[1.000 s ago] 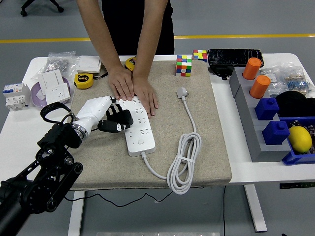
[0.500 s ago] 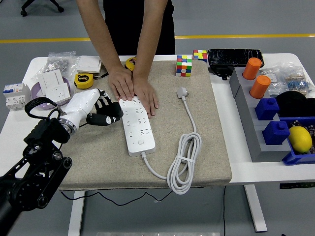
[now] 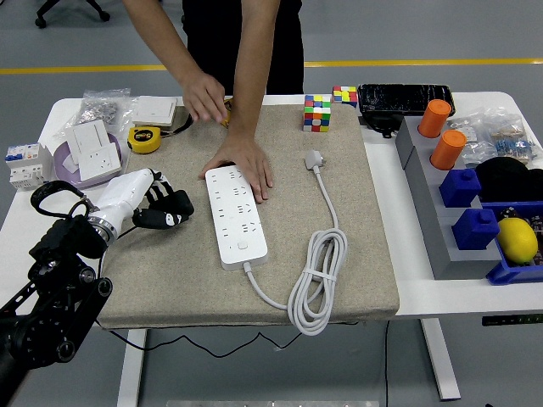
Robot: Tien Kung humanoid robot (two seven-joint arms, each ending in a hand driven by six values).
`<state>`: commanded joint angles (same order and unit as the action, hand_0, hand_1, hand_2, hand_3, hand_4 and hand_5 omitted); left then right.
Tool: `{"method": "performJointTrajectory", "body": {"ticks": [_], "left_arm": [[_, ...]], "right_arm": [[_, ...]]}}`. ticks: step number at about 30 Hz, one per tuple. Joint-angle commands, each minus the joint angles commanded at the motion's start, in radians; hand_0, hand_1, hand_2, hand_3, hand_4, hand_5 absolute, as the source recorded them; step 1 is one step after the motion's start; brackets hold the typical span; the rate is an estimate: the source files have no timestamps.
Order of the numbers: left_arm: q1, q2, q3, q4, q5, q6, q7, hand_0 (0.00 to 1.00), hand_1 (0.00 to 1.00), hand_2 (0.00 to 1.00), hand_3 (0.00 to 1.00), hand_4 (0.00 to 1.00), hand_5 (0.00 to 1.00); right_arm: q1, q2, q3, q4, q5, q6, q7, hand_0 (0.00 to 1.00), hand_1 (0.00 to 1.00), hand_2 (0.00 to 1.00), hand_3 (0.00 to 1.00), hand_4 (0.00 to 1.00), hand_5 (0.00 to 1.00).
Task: Pick up the plug,place it near the board,insert it into the board,press the button
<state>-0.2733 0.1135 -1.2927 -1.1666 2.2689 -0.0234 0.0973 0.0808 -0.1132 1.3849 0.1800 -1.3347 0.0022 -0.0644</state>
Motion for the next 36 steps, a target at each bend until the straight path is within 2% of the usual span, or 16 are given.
{"method": "performJointTrajectory", "body": {"ticks": [1,2,7,8,13,14,17,20,23,25,26,31,32,36], "left_arm": [[0.0,0.0,0.0,0.001,0.0,-0.006,0.0,0.63,0.538,0.472,0.473,0.679,0.158],[0.001,0.0,0.001,0.001,0.0,-0.012,0.001,0.832,0.842,0.758,0.702,0.998,0.434],[0.001,0.0,-0.001,0.0,-0.018,-0.036,0.003,0.832,0.842,0.758,0.702,0.998,0.434],[0.002,0.001,-0.002,-0.001,-0.029,-0.043,0.003,0.926,0.933,0.848,0.788,0.998,0.643],[0.005,0.001,-0.008,-0.019,-0.092,-0.055,-0.005,0.926,0.933,0.848,0.788,0.998,0.643],[0.006,0.001,-0.01,-0.023,-0.104,-0.054,-0.007,0.998,0.998,0.928,0.873,0.998,0.998],[0.015,-0.001,-0.021,-0.049,-0.169,-0.031,-0.028,0.998,0.998,0.928,0.873,0.998,0.998],[0.041,-0.02,-0.047,-0.093,-0.289,0.038,-0.09,0.994,0.998,0.936,0.885,0.998,0.998],[0.068,-0.041,-0.057,-0.135,-0.413,0.069,-0.13,0.994,0.998,0.936,0.885,0.998,0.998],[0.084,-0.05,-0.053,-0.159,-0.497,0.072,-0.143,0.994,0.998,0.936,0.885,0.998,0.998],[0.089,-0.053,-0.052,-0.166,-0.536,0.072,-0.146,0.953,0.978,0.918,0.871,0.998,0.998],[0.145,-0.076,-0.053,-0.231,-0.751,0.058,-0.17,0.953,0.978,0.918,0.871,0.998,0.998],[0.157,-0.08,-0.059,-0.24,-0.79,0.057,-0.174,0.871,0.923,0.878,0.858,0.998,0.998],[0.195,-0.087,-0.095,-0.244,-0.959,0.053,-0.186,0.871,0.923,0.878,0.858,0.998,0.998]], "right_arm": [[0.0,0.0,0.002,0.0,-0.002,0.0,0.0,0.863,0.769,0.76,0.792,0.998,0.861],[0.0,0.0,0.004,0.0,-0.003,0.0,-0.001,0.862,0.769,0.76,0.792,0.998,0.861],[0.0,0.0,0.008,0.0,-0.005,0.001,-0.001,0.862,0.769,0.76,0.792,0.998,0.861],[0.0,0.0,0.009,0.0,-0.006,0.001,-0.001,0.861,0.769,0.76,0.792,0.998,0.862],[0.001,0.001,0.011,0.0,-0.006,0.001,0.0,0.861,0.769,0.76,0.792,0.998,0.862],[0.002,0.001,0.011,0.0,-0.006,0.001,0.0,0.862,0.769,0.76,0.792,0.998,0.862],[0.004,0.001,0.009,0.0,-0.003,0.001,0.001,0.862,0.769,0.76,0.792,0.998,0.862],[0.004,0.001,0.01,0.0,-0.002,0.0,0.002,0.862,0.769,0.76,0.792,0.998,0.862],[0.003,0.002,0.013,0.0,-0.004,0.0,0.001,0.862,0.769,0.76,0.792,0.998,0.862],[0.001,0.003,0.014,0.0,-0.005,0.001,0.001,0.862,0.769,0.76,0.792,0.998,0.862],[0.001,0.003,0.015,0.0,-0.006,0.001,0.001,0.862,0.769,0.76,0.792,0.998,0.861],[-0.001,0.006,0.018,0.0,-0.007,0.0,0.002,0.862,0.769,0.76,0.792,0.998,0.861],[-0.001,0.006,0.018,0.0,-0.007,0.0,0.002,0.862,0.769,0.76,0.792,0.998,0.861],[0.0,0.007,0.016,0.0,-0.007,0.0,0.002,0.862,0.769,0.76,0.792,0.998,0.861]]}}
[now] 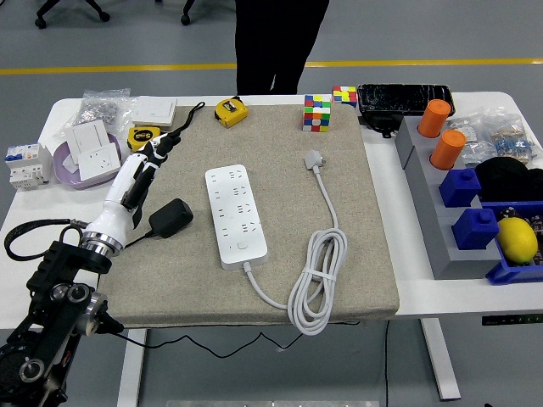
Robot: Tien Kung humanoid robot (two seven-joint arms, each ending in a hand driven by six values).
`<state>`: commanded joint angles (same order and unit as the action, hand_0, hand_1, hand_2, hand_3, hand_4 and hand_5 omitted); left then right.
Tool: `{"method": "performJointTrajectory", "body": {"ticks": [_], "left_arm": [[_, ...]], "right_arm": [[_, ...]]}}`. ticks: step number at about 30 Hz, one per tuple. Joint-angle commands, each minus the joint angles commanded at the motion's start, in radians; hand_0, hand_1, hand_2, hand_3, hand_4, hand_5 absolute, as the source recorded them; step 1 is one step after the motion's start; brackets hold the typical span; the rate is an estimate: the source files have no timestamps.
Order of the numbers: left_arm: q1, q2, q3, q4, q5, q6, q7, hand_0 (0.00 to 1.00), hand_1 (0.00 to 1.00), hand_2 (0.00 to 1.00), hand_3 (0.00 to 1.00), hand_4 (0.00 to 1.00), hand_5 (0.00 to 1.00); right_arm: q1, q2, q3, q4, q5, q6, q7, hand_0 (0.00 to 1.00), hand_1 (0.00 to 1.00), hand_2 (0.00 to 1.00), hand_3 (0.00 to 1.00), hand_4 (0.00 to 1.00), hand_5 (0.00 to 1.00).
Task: Pick up the plug,place it near the board,insert it into the board,press the button
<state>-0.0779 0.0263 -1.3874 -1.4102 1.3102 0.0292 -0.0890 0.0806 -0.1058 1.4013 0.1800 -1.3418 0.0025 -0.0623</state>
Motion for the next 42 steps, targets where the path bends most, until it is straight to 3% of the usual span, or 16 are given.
{"method": "performJointTrajectory", "body": {"ticks": [10,12,17,21,27,42], "left_arm": [[0.068,-0.018,-0.117,-0.009,-0.419,0.007,-0.014,0.858,0.908,0.874,0.857,0.998,0.998],[0.076,-0.016,-0.125,-0.008,-0.456,0.012,-0.01,0.858,0.908,0.874,0.857,0.998,0.998],[0.088,-0.011,-0.13,0.003,-0.301,0.048,0.041,0.862,0.9,0.87,0.851,0.998,0.998],[0.094,-0.012,-0.14,0.005,-0.139,0.039,0.083,0.898,0.926,0.894,0.867,0.998,0.998],[0.097,-0.007,-0.143,0.001,0.085,0.042,0.074,0.923,0.949,0.907,0.876,0.998,0.998],[0.11,-0.014,-0.129,-0.007,0.119,0.06,0.051,0.897,0.922,0.874,0.858,0.998,0.998]], "right_arm": [[-0.003,0.001,-0.002,0.0,-0.004,0.0,-0.002,0.861,0.769,0.76,0.792,0.998,0.86],[-0.004,0.002,-0.005,0.0,-0.005,0.0,-0.002,0.861,0.769,0.76,0.792,0.998,0.86],[-0.005,0.003,-0.012,0.0,-0.008,0.001,-0.002,0.863,0.768,0.76,0.792,0.998,0.86],[-0.005,0.004,-0.018,0.0,-0.01,0.001,-0.003,0.862,0.768,0.76,0.792,0.998,0.86],[-0.01,0.012,-0.003,0.0,-0.035,0.002,-0.007,0.862,0.768,0.76,0.792,0.998,0.86],[-0.014,0.026,-0.007,0.0,-0.048,0.005,-0.006,0.865,0.769,0.76,0.792,0.998,0.86]]}}
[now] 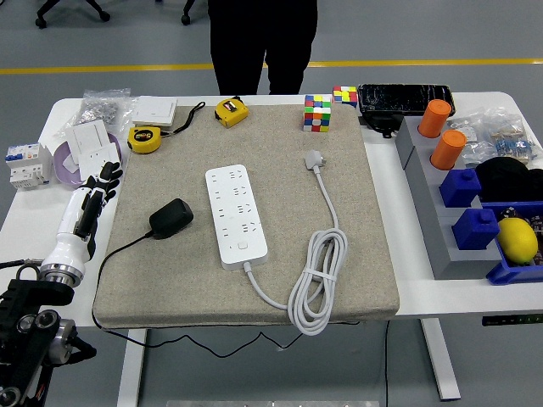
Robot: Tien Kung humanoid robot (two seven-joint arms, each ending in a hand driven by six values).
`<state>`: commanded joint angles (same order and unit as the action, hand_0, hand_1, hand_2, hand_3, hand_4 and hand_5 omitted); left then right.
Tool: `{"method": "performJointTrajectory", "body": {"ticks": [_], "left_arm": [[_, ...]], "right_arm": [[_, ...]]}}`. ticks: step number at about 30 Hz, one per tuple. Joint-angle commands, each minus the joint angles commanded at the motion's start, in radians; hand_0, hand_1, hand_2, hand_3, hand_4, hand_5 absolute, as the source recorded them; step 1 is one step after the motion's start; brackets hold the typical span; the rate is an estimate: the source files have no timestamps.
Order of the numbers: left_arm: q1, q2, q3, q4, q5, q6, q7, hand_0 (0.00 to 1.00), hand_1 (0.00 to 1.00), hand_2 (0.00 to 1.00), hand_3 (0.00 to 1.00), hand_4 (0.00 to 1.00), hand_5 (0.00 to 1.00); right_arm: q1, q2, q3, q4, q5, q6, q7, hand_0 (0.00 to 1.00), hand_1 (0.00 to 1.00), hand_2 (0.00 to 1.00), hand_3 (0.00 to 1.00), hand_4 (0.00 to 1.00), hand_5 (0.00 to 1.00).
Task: Pick up the plug,place it near the board,insert it into the board,press the button
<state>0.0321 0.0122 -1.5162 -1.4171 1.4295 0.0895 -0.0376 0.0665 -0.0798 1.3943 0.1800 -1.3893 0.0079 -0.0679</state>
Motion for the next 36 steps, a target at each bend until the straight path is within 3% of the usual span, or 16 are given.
{"method": "performJointTrajectory", "body": {"ticks": [20,36], "left_arm": [[-0.019,-0.004,0.023,-0.004,-0.002,0.015,-0.009,0.881,0.876,0.812,0.8,0.998,0.998],[0.003,-0.006,0.001,-0.014,0.008,0.019,-0.009,0.88,0.874,0.807,0.795,0.998,0.998]], "right_arm": [[0.007,-0.009,0.015,0.0,-0.004,-0.001,-0.001,0.863,0.768,0.76,0.792,0.998,0.859],[0.01,-0.02,0.003,0.0,-0.001,-0.001,-0.001,0.864,0.768,0.76,0.792,0.998,0.859]]}}
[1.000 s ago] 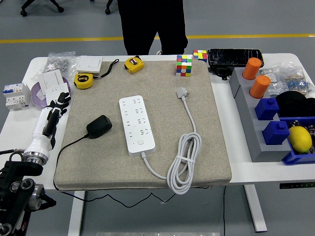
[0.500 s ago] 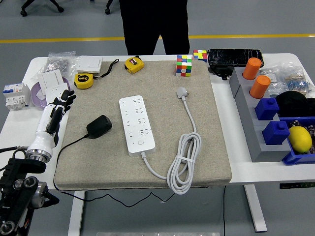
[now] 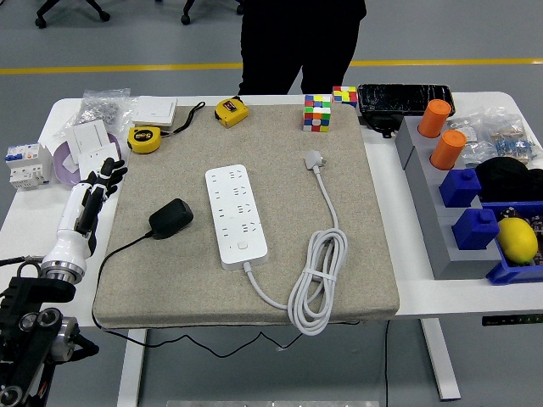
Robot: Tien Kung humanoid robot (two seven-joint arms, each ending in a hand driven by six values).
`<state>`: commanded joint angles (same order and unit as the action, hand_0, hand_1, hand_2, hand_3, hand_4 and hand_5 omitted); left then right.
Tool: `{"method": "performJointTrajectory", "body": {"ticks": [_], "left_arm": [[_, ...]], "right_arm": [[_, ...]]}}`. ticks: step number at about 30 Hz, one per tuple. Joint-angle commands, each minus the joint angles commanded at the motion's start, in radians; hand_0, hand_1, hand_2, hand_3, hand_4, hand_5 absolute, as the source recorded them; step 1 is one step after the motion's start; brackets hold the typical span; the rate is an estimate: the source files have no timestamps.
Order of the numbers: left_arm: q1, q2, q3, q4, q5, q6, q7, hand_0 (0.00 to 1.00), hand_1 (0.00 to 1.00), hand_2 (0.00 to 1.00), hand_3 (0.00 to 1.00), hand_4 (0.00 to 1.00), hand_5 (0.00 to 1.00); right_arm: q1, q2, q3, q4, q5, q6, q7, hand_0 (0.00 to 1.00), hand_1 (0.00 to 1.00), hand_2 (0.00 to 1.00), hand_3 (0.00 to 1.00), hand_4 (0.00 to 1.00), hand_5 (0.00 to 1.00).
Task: Pick up the plug,place it near the board,insert it into the board,press the button
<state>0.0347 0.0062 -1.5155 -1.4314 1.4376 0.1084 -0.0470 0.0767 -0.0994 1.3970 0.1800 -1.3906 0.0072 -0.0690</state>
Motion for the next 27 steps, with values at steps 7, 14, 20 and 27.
{"method": "performJointTrajectory", "body": {"ticks": [7,14,20,27], "left_arm": [[0.013,-0.006,-0.01,0.0,0.001,0.0,0.0,0.877,0.871,0.806,0.794,0.998,0.998],[0.024,-0.006,-0.01,0.006,-0.002,0.004,-0.006,0.876,0.86,0.784,0.78,0.998,0.998],[0.024,-0.005,-0.012,0.003,0.002,0.002,-0.005,0.874,0.858,0.781,0.77,0.998,0.998],[0.013,0.001,-0.027,0.001,0.003,0.002,-0.006,0.874,0.855,0.781,0.766,0.998,0.998]], "right_arm": [[-0.018,0.003,0.014,0.0,-0.015,0.002,-0.005,0.864,0.768,0.76,0.792,0.998,0.859],[-0.029,0.011,0.002,0.0,-0.007,0.001,-0.002,0.864,0.769,0.76,0.791,0.998,0.859],[-0.028,0.008,0.005,0.0,-0.012,0.002,-0.002,0.865,0.768,0.761,0.792,0.998,0.858],[-0.023,0.014,-0.011,0.0,-0.008,0.005,0.007,0.864,0.768,0.761,0.792,0.998,0.86]]}}
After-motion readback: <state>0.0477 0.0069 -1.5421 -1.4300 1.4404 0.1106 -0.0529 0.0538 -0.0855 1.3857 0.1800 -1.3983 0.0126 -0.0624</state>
